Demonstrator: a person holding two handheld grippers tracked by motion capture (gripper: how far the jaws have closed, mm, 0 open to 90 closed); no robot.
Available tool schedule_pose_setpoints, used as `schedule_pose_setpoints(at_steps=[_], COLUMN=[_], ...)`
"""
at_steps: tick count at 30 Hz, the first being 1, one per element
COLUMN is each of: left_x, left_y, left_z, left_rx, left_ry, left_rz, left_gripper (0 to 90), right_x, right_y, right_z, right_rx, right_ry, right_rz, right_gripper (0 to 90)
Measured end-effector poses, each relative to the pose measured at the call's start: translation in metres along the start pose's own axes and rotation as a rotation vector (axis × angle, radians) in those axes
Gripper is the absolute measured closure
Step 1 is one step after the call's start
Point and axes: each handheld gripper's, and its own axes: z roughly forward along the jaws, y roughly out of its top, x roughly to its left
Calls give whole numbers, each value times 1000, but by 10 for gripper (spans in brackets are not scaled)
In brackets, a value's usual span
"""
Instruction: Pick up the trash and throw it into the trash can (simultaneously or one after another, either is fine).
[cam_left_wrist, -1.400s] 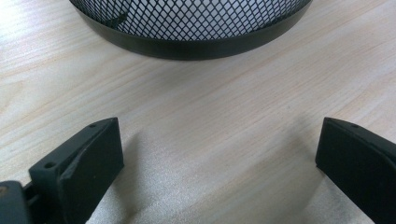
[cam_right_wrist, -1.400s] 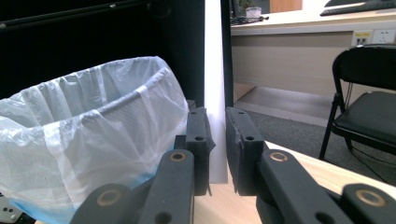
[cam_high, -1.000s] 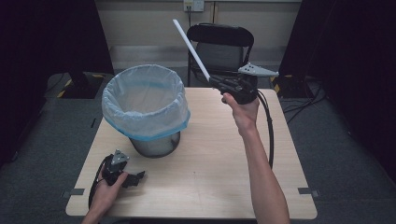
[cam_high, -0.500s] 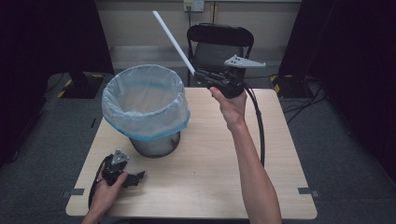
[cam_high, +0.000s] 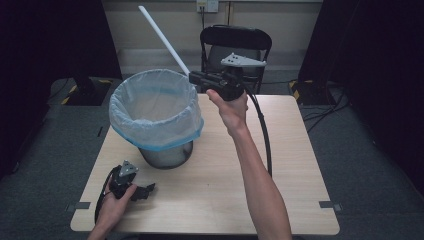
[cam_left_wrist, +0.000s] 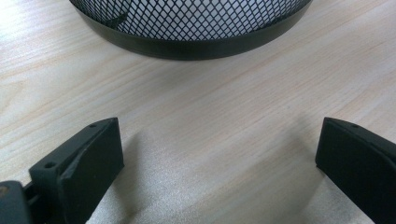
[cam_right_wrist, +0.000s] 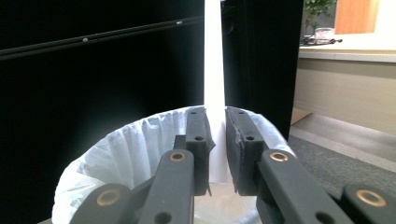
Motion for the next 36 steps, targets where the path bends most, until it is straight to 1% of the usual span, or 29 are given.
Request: schedule_pose_setpoints(at_steps=[4,5,6,9,10,15,22,25,26,28,29,30,33,36], left_x=[0,0,0,0,0,0,0,0,0,0,0,0,0,0], left_y=[0,0,0,0,0,0,0,0,0,0,0,0,0,0], left_z=[-1,-1,-1,-1,-1,-1,-1,-1,-1,-1,-1,-1,-1,-1], left_rx=[0,0,0,0,0,1,0,0,0,0,0,0,0,0], left_ry=[1,1,0,1,0,0,1,1,1,1,1,1,1,0], left_rz=[5,5,5,5,5,6,5,5,5,5,5,5,5,5], left_gripper=[3,3,3,3,3,3,3,3,3,3,3,3,3,3], right_x=[5,5,8,11,14,18,21,21,21,20,20,20,20,17], right_y=[-2,-2,-2,-2,-3,-6,-10,-11,-11,-12,-12,-12,-13,-12], right_z=[10,10,15,19,24,33,48,51,52,54,54,55,57,57], right_rx=[18,18,24,27,31,46,86,103,109,105,106,110,117,105], right_ry=[20,20,32,42,52,67,77,84,87,111,108,100,70,59], right_rz=[0,0,3,3,7,9,9,12,15,43,39,34,33,46], right_gripper=[804,804,804,804,804,804,804,802,802,798,794,780,609,522])
